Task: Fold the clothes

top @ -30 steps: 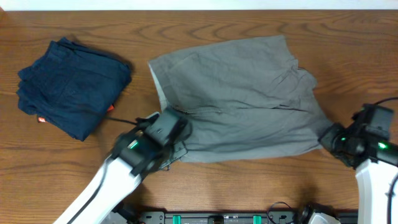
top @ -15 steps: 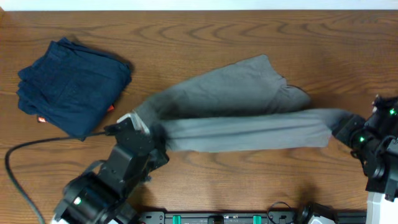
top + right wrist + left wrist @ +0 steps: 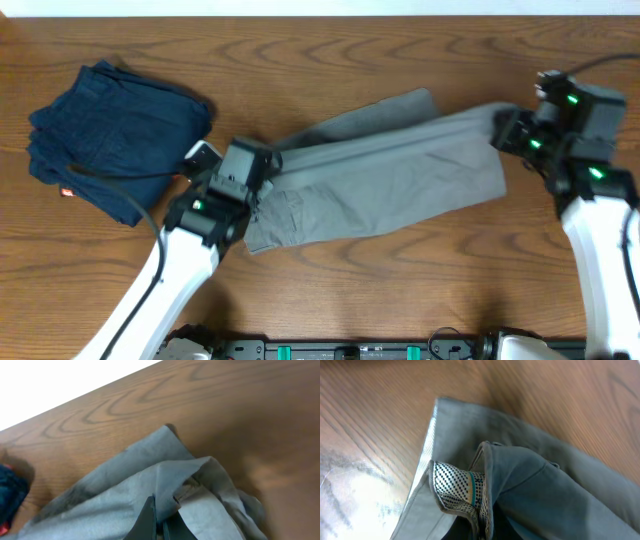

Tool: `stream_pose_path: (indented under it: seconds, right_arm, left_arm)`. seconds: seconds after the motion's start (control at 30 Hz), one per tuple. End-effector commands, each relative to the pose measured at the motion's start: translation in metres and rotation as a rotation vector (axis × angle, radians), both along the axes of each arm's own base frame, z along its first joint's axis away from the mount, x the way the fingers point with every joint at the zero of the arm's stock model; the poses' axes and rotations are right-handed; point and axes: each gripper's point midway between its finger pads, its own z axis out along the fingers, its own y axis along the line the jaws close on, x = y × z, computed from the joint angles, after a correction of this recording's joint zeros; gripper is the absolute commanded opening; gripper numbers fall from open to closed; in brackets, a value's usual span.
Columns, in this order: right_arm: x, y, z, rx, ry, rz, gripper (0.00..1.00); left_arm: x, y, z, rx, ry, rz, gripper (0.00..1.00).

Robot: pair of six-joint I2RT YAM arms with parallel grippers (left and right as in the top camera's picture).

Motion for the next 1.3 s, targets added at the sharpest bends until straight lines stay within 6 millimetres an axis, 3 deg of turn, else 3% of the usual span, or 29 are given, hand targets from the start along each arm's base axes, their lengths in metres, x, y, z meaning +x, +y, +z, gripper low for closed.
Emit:
stream_pose_path:
  seconds: [0.0,0.1,0.27,0.3,0.33,0.43,0.47,0.57,0.7,0.8,0.93,1.1,1.17,1.27]
  right_arm:
    - [0.026,-0.004,-0.015,-0.078,-0.01,-0.025,0.01]
    - [0.047,0.008,-0.041,-0.078,-0.001,0.005,0.01]
    - [0.074,0.026,-0.075,-0.075,-0.015,0.044,0.04]
    - [0.079,0.03,-0.079,-0.073,-0.023,0.053,0.13]
    - [0.083,0.034,-0.083,-0.072,-0.033,0.064,0.34]
    - [0.087,0.039,-0.086,-0.076,-0.046,0.073,0.44]
    - [0.087,0.038,-0.085,-0.076,-0.046,0.071,0.51]
    - [0.083,0.03,-0.085,-0.078,-0.026,0.055,0.54]
    - [0.057,0.026,-0.108,-0.093,0.116,0.072,0.4]
    - [0.026,0.029,-0.138,-0.125,0.27,0.13,0.3]
    - [0.0,0.032,-0.169,-0.156,0.38,0.184,0.37]
    - [-0.028,0.03,-0.21,-0.156,0.511,0.204,0.45]
    - [-0.045,0.022,-0.225,-0.176,0.6,0.166,0.44]
    - [-0.075,0.001,-0.231,-0.231,0.748,0.032,0.47]
  left_arm:
    - [0.013,0.043,-0.012,0.11,0.004,0.171,0.06]
    - [0.022,0.047,-0.029,0.122,0.034,0.192,0.07]
    - [0.031,0.049,-0.054,0.141,0.083,0.202,0.17]
    - [0.032,0.049,-0.058,0.143,0.087,0.203,0.26]
    - [0.035,0.049,-0.06,0.143,0.086,0.205,0.32]
    - [0.042,0.055,-0.06,0.132,0.063,0.232,0.55]
    - [0.045,0.06,-0.058,0.126,0.051,0.247,0.58]
    - [0.046,0.068,-0.054,0.09,0.05,0.261,0.59]
    - [0.041,0.052,-0.06,-0.006,0.116,0.128,0.59]
    - [0.021,0.041,-0.069,-0.036,0.213,0.062,0.59]
    - [-0.003,0.037,-0.078,-0.038,0.318,0.044,0.59]
    - [-0.014,0.032,-0.085,-0.031,0.356,0.017,0.59]
    - [-0.019,0.03,-0.087,-0.027,0.37,0.011,0.59]
    - [-0.025,0.03,-0.088,-0.013,0.397,-0.015,0.59]
